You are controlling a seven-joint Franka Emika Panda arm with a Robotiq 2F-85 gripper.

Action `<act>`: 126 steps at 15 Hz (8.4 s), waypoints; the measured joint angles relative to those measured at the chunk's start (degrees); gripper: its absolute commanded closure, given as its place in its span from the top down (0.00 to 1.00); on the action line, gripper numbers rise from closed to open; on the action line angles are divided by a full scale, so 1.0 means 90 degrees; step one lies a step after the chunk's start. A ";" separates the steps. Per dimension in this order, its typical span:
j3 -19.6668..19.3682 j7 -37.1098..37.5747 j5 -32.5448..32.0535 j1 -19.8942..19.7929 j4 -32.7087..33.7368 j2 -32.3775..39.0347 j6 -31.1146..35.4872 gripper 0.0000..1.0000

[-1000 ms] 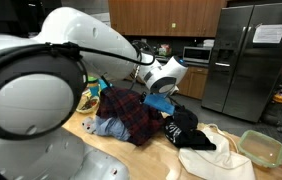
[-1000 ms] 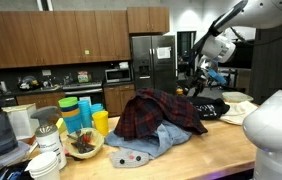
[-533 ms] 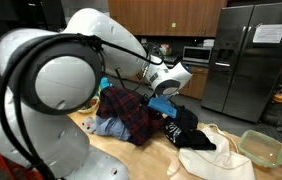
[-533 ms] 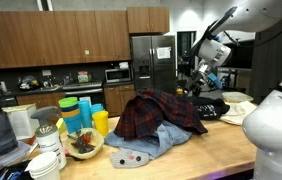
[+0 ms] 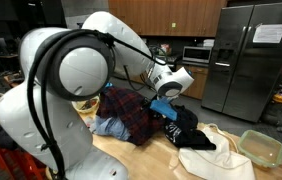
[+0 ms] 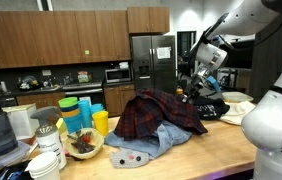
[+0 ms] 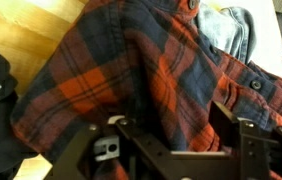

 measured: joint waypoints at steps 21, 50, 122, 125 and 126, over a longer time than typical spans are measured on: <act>0.0110 0.0549 -0.0394 -0.0948 0.0631 -0.2175 -0.0342 0.01; -0.0937 0.2862 -0.1577 -0.1102 0.0894 -0.2917 0.0622 0.01; 0.4446 1.0220 -0.5999 0.0574 0.1400 -0.0274 -0.2210 1.00; 0.4482 1.0656 -0.5716 0.0890 0.1466 -0.0309 -0.2361 1.00; 0.4509 1.0778 -0.5660 0.1003 0.1490 -0.0339 -0.2399 1.00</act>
